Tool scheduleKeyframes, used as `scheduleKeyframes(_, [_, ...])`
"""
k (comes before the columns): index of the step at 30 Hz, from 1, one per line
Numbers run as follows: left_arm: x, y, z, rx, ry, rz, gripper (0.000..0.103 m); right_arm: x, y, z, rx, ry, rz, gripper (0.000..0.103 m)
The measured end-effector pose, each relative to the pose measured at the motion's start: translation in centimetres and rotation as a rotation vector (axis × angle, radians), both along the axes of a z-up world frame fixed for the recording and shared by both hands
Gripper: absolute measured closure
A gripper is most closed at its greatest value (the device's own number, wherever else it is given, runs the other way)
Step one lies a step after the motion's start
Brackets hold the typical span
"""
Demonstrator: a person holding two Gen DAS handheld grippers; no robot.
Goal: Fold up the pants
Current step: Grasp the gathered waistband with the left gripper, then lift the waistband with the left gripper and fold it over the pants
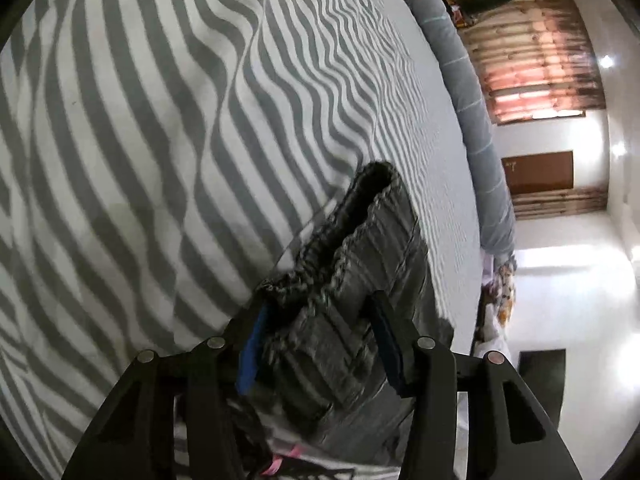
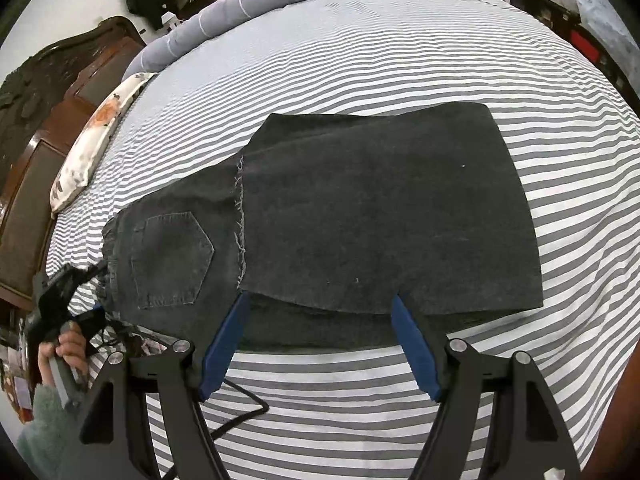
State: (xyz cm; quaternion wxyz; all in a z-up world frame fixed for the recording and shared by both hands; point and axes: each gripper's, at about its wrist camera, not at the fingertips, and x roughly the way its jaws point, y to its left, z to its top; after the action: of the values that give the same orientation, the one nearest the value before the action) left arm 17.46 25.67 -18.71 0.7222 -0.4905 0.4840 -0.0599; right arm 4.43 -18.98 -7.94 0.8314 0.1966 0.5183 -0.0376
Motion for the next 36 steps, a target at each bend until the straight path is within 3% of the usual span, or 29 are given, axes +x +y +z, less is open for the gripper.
scheduleKeyframes(3, [0.2,0.0,0.0,0.002,-0.007,0.019,0.052,0.0,0.0,-0.3,-0.002,0.007,-0.005,0.031])
scheduleKeyframes(4, [0.1,-0.1,0.1,0.014,-0.010,0.019,0.056,0.0,0.0,-0.3,0.000,0.008,-0.008,0.031])
scheduleKeyframes(5, [-0.1,-0.2,0.4,0.035,-0.015,0.024,0.069,-0.1,-0.1,-0.3,0.003,0.006,-0.015,0.031])
scheduleKeyframes(8, [-0.4,-0.7,1.3,0.088,-0.033,0.014,0.076,-0.4,-0.5,-0.2,0.013,-0.004,-0.027,0.031])
scheduleKeyframes(12, [-1.1,-2.6,4.0,0.228,-0.063,0.004,0.078,-0.9,-1.3,0.2,0.033,-0.027,-0.042,0.031])
scheduleKeyframes(17, [-2.1,-5.2,8.5,0.312,-0.118,-0.009,0.078,-1.7,-3.1,0.7,0.072,-0.060,-0.076,0.031])
scheduleKeyframes(20, [-2.4,-7.3,11.7,0.354,-0.185,-0.060,0.079,-2.3,-4.3,0.9,0.103,-0.082,-0.101,0.031])
scheduleKeyframes(26, [-2.7,-13.9,16.9,0.358,-0.303,-0.211,0.081,-3.7,-6.5,1.5,0.128,-0.110,-0.109,0.031])
scheduleKeyframes(36, [-2.0,-29.0,19.4,0.346,-0.377,-0.497,0.081,-6.2,-13.0,2.1,0.083,-0.136,-0.197,0.031])
